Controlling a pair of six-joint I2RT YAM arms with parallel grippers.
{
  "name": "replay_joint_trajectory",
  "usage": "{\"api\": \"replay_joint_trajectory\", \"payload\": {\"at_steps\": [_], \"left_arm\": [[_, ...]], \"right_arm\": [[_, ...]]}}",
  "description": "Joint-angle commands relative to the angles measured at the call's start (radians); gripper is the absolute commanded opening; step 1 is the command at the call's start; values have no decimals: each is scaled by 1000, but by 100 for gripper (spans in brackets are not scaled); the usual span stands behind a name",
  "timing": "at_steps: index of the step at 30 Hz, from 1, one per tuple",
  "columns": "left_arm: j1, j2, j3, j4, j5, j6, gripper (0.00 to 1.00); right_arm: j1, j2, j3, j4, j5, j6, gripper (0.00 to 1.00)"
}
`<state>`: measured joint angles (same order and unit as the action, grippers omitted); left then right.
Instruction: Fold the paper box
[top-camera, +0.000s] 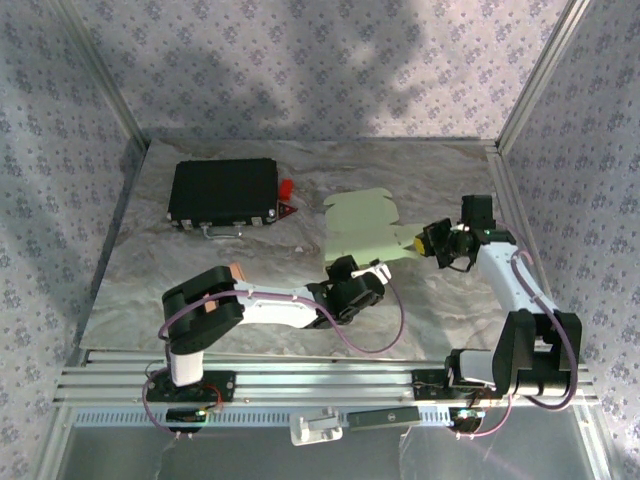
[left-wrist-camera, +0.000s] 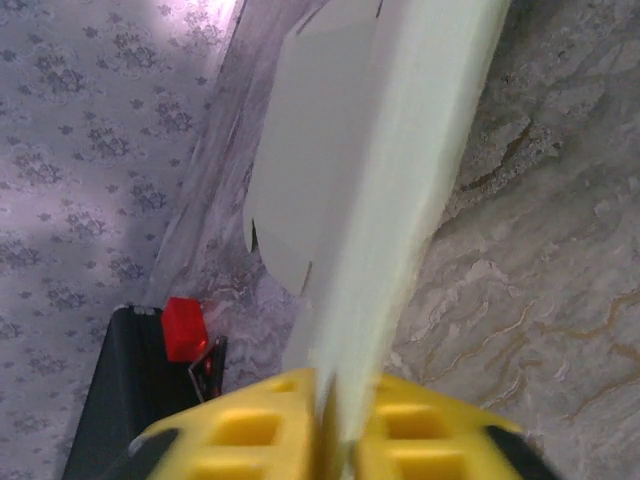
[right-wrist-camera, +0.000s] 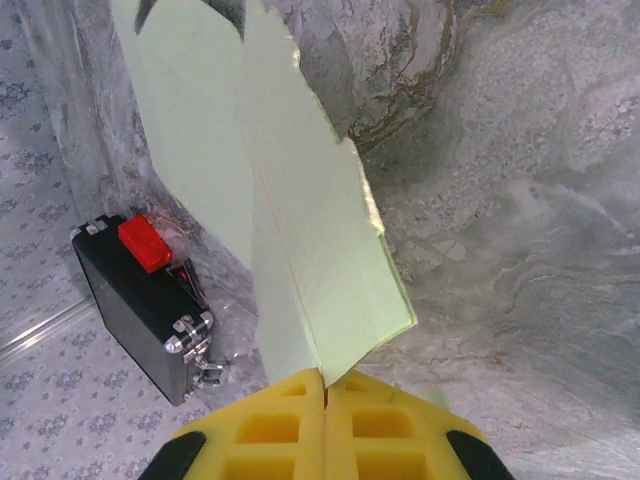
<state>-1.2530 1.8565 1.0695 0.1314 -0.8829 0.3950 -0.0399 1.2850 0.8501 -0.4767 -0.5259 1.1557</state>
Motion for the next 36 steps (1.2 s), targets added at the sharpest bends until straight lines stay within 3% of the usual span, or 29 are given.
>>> {"api": "replay_joint_trajectory", "payload": {"at_steps": [1,2,4,7,13,20,28,31,32,34,36], "left_arm": [[5,-23,19,-29,4,4,0],[5,-23,35,-48,12,-1,0],[1,-21,80,-103,24,-10,0],[-3,-15,153,-191,39,-38,0],[-6,-18,226,-286,76,-72,0],[-16,0,273,-337,73,-76,0],[-36,-2,297,-357,63,-72,0],[-36,-8,297,-357,53,-75,0],[-36,-12,296,-357,53,-77,2],[-41,-28,293,-352,42,-87,16],[-47,-56,282,-340,13,-103,28]], "right_arm": [[-3,8,44,-54,-30,-28,0],[-4,-2,48,-64,-26,-31,3],[-4,-53,56,-84,-1,-32,27],[0,-187,75,-147,78,-37,48],[99,-365,-20,-129,134,60,53],[207,-351,-88,47,186,141,49],[257,-253,-74,132,202,169,30],[266,-237,-74,140,202,181,16],[266,-241,-76,141,205,187,10],[265,-256,-75,140,215,189,0],[265,-266,-55,122,222,182,0]]}}
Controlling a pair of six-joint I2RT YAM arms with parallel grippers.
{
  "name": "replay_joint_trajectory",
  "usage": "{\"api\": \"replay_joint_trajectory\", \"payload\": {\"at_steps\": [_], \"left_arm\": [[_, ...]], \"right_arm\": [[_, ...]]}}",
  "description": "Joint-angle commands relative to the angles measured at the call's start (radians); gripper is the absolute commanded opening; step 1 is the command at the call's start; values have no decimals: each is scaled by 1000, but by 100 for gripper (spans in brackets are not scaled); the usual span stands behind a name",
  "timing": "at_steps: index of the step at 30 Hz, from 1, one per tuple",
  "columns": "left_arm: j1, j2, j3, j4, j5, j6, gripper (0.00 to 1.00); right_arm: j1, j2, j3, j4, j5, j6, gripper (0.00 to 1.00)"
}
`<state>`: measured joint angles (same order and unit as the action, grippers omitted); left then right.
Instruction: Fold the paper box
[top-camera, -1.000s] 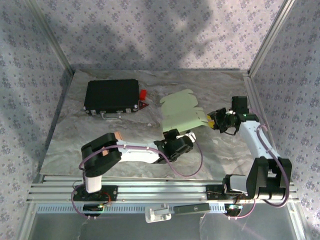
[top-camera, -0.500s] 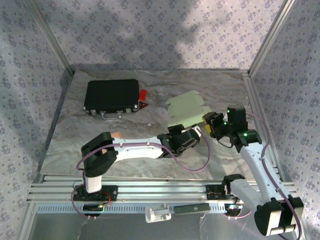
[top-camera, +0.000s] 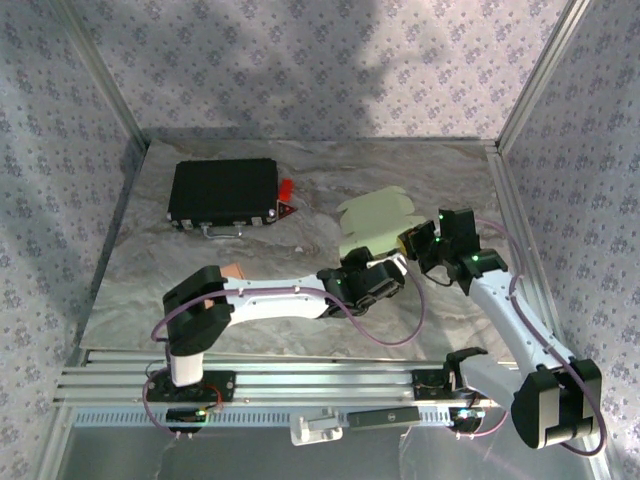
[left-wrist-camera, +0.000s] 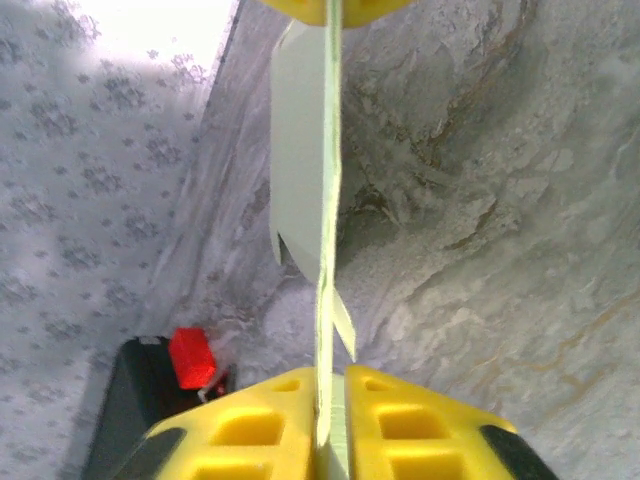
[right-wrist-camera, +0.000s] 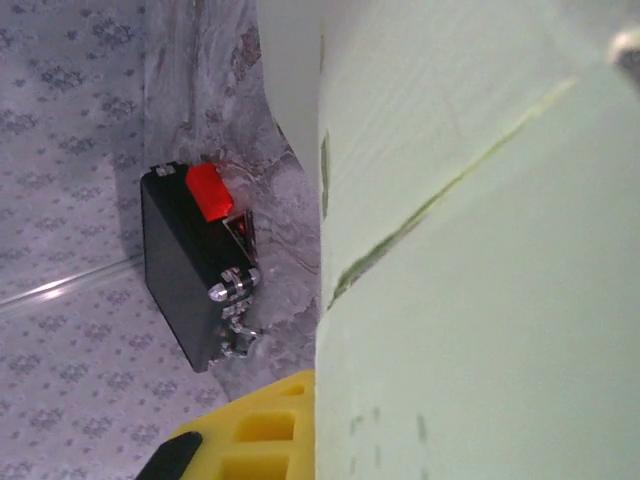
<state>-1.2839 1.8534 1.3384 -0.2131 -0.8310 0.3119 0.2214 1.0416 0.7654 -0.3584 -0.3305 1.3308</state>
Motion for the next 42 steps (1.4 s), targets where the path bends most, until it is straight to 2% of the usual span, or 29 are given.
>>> {"api": "replay_joint_trajectory", "payload": {"at_steps": [1,5,6,8,11,13,16,20,25,27,29,36,42], "left_arm": [[-19,-80,0,17,-55,-39,34],[-14,-264,-79,72,-57,-172,53],[0,-323,-101,75,-23,-222,58],[87,-426,-143,43,123,-380,62],[325,-549,-213,6,467,-619,61],[470,-577,-258,41,701,-703,61],[560,-529,-236,15,864,-736,60],[572,-420,-191,10,949,-748,60],[588,-266,-159,125,1108,-806,57],[589,-202,-140,148,1168,-817,53],[587,-159,-140,184,1236,-835,46],[557,-213,-304,334,1315,-932,42],[555,-288,-494,531,1383,-1097,43]], "right_arm": [[4,-25,46,-11,30,-1,0],[-1,-26,98,-47,21,-8,0],[-1,-28,111,-51,20,-5,0],[-2,-32,138,-64,15,2,0],[2,-39,187,-99,13,8,0],[6,-49,218,-128,15,16,0],[20,-72,252,-170,23,37,0],[54,-109,303,-238,52,63,0],[124,-148,325,-330,81,147,0],[165,-165,313,-337,120,189,0],[201,-176,290,-324,150,228,0],[189,-128,290,-250,157,251,0],[142,-43,317,-210,135,233,0]]}}
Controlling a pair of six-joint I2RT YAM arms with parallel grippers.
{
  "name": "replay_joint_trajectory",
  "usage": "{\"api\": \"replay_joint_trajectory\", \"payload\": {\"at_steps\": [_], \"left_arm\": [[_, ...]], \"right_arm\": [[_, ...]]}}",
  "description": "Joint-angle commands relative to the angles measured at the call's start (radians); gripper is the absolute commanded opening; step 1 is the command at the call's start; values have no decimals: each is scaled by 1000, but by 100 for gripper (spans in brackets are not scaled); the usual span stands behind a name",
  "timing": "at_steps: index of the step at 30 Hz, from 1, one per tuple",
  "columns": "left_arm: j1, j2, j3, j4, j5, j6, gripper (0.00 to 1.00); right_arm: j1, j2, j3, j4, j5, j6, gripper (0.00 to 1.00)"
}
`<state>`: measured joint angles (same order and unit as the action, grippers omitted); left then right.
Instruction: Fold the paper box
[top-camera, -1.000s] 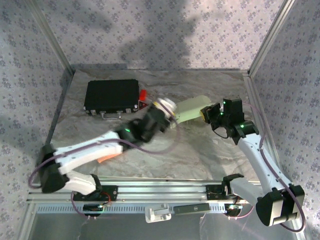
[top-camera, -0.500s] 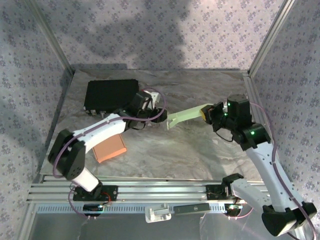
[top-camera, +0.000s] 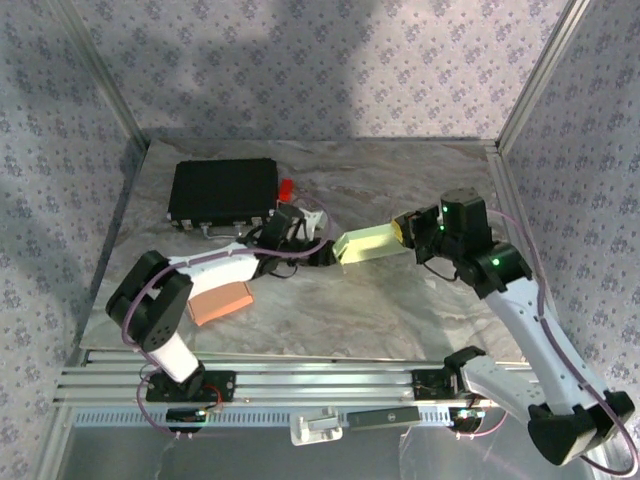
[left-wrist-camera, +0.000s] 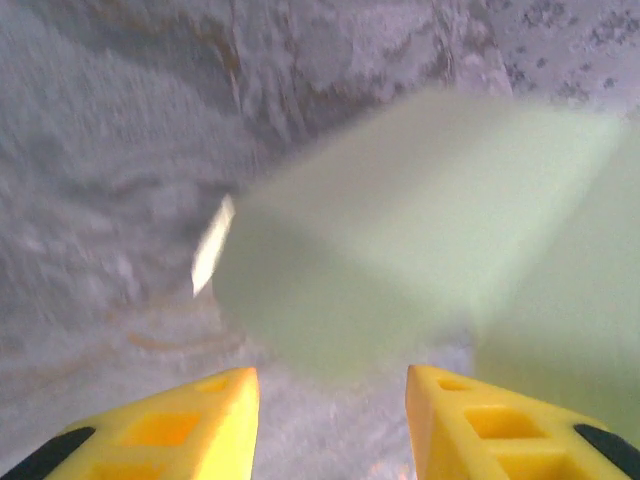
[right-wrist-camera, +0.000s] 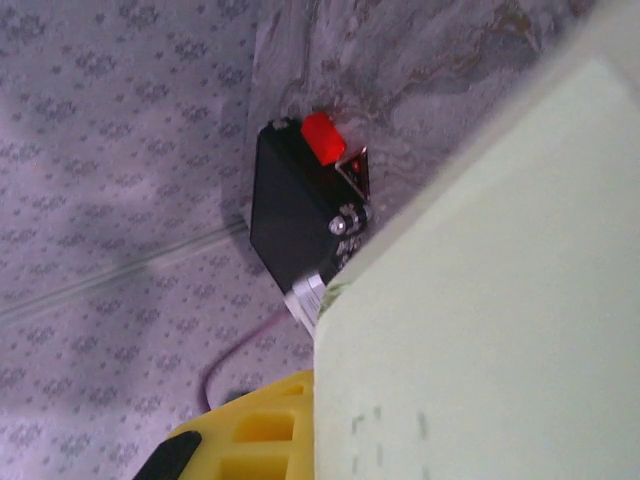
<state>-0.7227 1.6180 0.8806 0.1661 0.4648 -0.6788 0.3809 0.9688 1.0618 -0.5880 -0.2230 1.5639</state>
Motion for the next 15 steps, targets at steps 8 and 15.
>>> {"api": "replay_joint_trajectory", "payload": {"at_steps": [8,15], "left_arm": [[17,-150,-141,129,81,-181,45],[35,-442,-162,-152,-161,-86,51]], "right_arm": [[-32,153,-5,140,5,-5,0],[-21,53,71,0,82,-85,0]]}}
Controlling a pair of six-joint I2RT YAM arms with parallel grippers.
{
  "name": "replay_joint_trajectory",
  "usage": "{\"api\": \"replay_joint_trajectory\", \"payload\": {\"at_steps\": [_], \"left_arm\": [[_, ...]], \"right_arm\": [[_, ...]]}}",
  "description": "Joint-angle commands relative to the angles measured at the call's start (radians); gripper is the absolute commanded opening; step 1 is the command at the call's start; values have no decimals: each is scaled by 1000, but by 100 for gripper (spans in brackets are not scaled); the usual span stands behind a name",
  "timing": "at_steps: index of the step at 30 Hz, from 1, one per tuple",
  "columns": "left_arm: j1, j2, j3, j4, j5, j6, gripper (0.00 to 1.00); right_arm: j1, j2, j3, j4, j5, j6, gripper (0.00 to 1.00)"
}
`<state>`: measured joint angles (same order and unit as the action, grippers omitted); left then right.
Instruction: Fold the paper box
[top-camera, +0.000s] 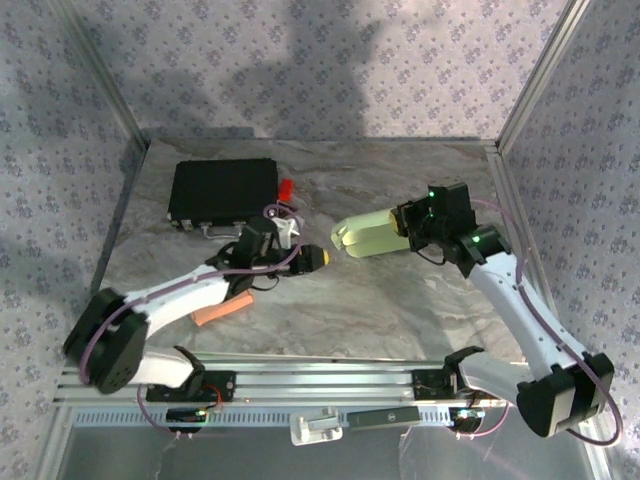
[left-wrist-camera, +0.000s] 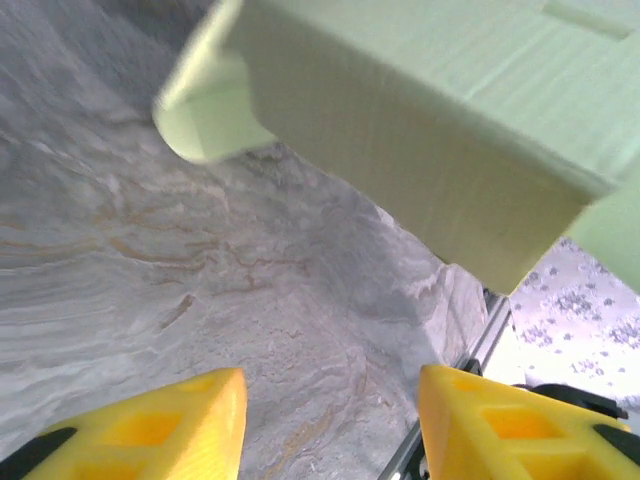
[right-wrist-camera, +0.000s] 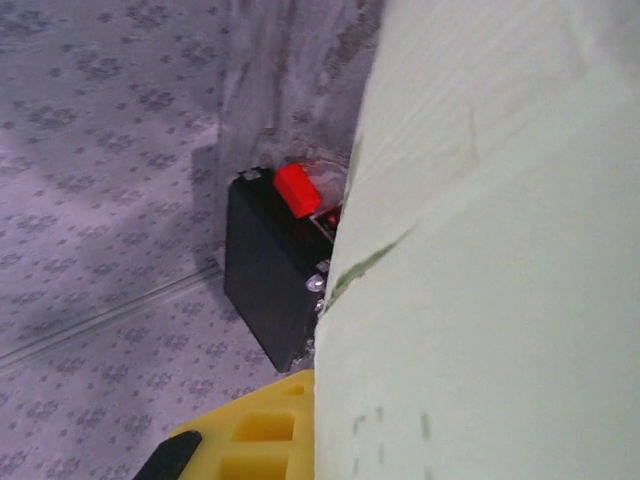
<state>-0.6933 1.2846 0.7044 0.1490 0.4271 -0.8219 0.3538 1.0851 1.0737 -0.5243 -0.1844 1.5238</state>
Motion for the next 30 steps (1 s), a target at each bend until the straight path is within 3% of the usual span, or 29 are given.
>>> {"api": "replay_joint_trajectory", "payload": {"at_steps": [1,4,9,12,14,18,21,27,30], "left_arm": [[9,-155,24,-187,-173,75,52],[35,-257,61,-325,-245,119,54],[97,-361,98,-452,-223,132,57],[126,-369,99,-463,-180,117,57],[137,-349,98,-444,-150,98,57],[139,-293,113,-440,-112,88,57],[139,-286,109,-451,-98,89,57],[146,-305,84,-478,-104,104,58],[148,-295,86,-460,-105,103,58]], "right_arm": [[14,-82,74,-108,47,-61,0],[54,-146,93,-226,50,-78,0],[147,-316,75,-372,78,11,0],[158,-354,11,-354,65,132,0],[112,-288,-1,-301,67,166,0],[10,26,85,-180,8,139,0],[-11,236,183,-61,-29,94,0],[-61,461,225,25,-97,12,0],[-60,489,178,49,-131,16,0]]}}
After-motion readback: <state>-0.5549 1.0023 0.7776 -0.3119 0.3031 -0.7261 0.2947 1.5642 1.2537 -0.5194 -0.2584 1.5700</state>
